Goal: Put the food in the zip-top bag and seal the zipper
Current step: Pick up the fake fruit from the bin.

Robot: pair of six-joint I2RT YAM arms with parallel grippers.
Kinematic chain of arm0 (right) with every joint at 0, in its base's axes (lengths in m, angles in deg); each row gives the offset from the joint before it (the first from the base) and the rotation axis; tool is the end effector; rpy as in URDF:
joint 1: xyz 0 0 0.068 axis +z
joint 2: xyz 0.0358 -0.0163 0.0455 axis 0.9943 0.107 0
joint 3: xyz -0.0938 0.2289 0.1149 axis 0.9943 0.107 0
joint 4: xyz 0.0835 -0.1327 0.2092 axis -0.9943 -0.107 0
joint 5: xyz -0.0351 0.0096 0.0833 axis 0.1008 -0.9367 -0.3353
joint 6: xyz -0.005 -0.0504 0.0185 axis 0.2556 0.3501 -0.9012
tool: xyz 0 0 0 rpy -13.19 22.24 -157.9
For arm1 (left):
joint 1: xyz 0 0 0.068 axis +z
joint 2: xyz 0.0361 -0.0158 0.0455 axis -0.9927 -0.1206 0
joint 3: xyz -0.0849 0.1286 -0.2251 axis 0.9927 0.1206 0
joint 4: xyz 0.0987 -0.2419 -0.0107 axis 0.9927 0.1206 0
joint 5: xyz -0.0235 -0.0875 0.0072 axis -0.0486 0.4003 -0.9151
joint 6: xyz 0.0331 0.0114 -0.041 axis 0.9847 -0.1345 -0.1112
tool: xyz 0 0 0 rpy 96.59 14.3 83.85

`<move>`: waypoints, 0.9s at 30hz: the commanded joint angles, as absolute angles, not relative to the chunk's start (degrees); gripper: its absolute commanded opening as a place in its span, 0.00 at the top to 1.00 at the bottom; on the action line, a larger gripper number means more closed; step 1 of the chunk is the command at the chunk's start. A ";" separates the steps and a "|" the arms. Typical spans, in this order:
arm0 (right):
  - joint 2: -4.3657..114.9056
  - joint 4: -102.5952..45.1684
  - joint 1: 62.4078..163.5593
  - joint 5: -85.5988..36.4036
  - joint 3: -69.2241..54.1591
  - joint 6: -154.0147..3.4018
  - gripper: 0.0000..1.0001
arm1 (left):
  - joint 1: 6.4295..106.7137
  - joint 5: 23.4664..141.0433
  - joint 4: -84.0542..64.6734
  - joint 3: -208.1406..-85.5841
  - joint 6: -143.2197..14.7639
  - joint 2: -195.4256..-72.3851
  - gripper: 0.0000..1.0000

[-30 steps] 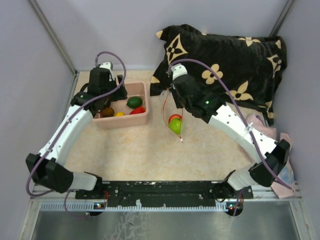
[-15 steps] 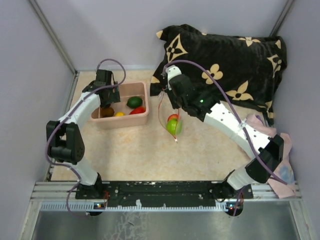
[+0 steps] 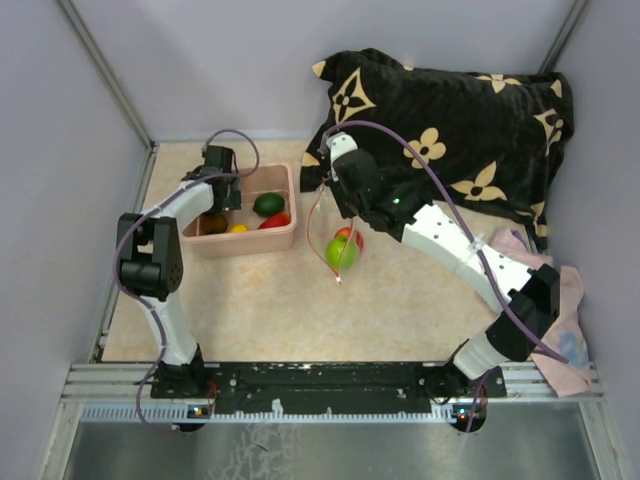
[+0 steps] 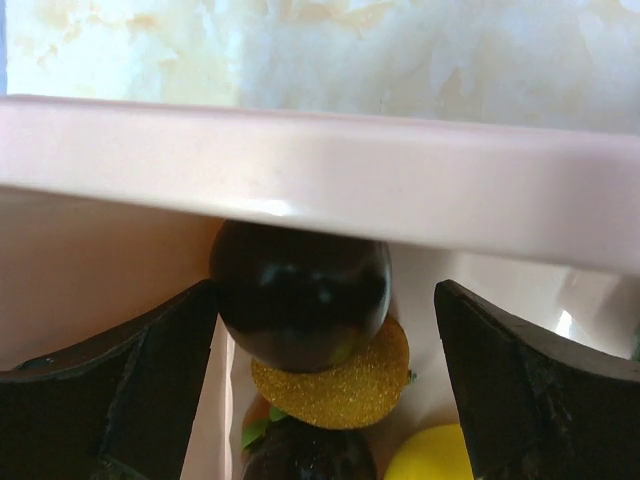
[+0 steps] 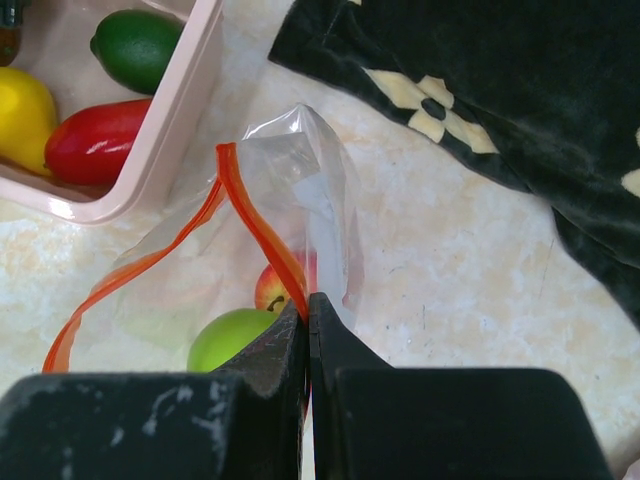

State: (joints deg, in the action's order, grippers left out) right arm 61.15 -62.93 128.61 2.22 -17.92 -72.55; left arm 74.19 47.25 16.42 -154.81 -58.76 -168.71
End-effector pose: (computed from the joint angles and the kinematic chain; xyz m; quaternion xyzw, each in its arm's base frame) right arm 0.2491 0.2306 0.3701 -0.2339 0.8492 0.0508 0.4706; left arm 0.4128 -0.0482 0.2046 -0.0488 0.9270 0.1790 0.3260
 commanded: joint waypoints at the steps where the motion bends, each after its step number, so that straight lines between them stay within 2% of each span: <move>1: 60.82 -59.70 128.34 2.06 -18.20 -72.54 1.00 | 74.54 45.75 9.68 -155.64 -54.85 -170.37 0.06; 8: 62.00 -59.65 128.33 1.47 -18.46 -72.57 1.00 | 74.50 47.17 1.86 -152.71 -51.57 -172.18 0.12; 12: 62.25 -59.96 128.35 1.47 -18.52 -72.57 1.00 | 74.55 48.07 -0.17 -152.02 -50.42 -172.14 0.30; 17: 62.04 -60.52 128.33 1.77 -18.68 -72.42 1.00 | 74.50 50.74 0.04 -150.83 -51.45 -168.85 0.44; 27: 61.64 -60.87 128.38 1.64 -19.60 -71.94 1.00 | 73.86 60.33 7.72 -149.08 -59.24 -156.37 0.51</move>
